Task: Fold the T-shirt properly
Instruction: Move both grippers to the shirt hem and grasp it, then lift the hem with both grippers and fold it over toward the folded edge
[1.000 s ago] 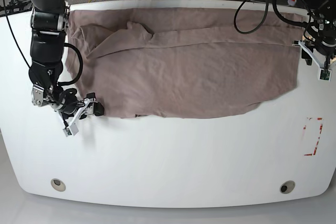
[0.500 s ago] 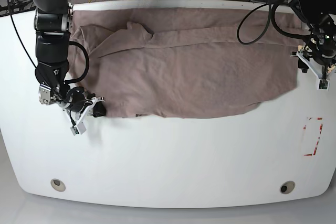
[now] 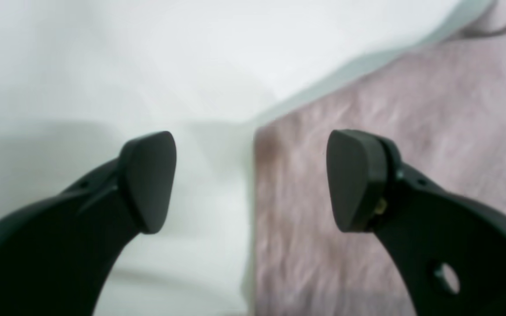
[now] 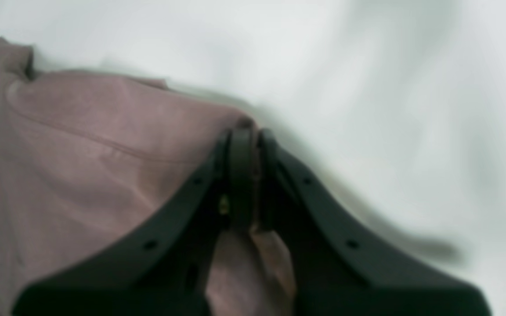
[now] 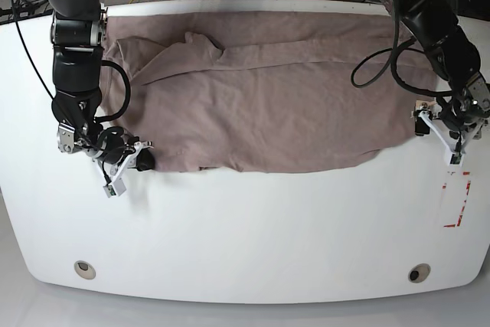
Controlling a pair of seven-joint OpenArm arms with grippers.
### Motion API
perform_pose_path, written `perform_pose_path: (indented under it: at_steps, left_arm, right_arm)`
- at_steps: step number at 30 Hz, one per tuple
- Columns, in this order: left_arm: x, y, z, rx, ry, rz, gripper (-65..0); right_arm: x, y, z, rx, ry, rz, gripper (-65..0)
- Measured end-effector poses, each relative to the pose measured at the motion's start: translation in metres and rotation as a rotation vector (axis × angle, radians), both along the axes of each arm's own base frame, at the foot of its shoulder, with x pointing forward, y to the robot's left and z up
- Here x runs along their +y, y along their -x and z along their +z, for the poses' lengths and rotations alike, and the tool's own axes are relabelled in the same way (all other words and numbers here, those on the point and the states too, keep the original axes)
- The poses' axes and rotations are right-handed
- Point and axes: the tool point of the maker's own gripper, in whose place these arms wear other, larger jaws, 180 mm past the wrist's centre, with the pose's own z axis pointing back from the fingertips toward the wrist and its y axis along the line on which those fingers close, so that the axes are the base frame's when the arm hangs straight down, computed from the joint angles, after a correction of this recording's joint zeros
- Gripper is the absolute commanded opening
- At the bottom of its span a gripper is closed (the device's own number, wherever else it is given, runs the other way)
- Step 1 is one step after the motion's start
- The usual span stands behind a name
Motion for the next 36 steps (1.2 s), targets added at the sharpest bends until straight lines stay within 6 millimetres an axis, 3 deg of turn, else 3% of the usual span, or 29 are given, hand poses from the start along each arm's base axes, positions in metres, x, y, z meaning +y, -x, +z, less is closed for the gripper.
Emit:
perform_pose_path:
  at_steps: [13,17,23,29,36]
  left_arm:
    - [-0.025,-0.021,-0.033,0.073,0.142,-0.023,-16.5]
    - [-0.026,-0.022,-0.033,0.073,0.141,-0.029,-30.3]
    - [-0.032,-0.025,-0.034,0.060,0.147,-0.046,-64.2]
    - [-0.033,-0.030,-0.030,0.012,0.144,-0.051,-65.0]
    - [-0.030,-0.034,0.010,-0.105,0.050,-0.062,-65.0]
  right_arm:
    - [0.000,0.000,0.000,0.001,0.000,0.000,-65.0]
    - [0.000,0.000,0.000,0.001,0.000,0.000,-65.0]
    - [0.000,0.000,0.000,0.001,0.000,0.000,-65.0]
    - [0.000,0.000,0.000,0.001,-0.001,-0.001,-65.0]
    - [-0.003,0.003,0.004,0.000,0.031,0.023,-65.0]
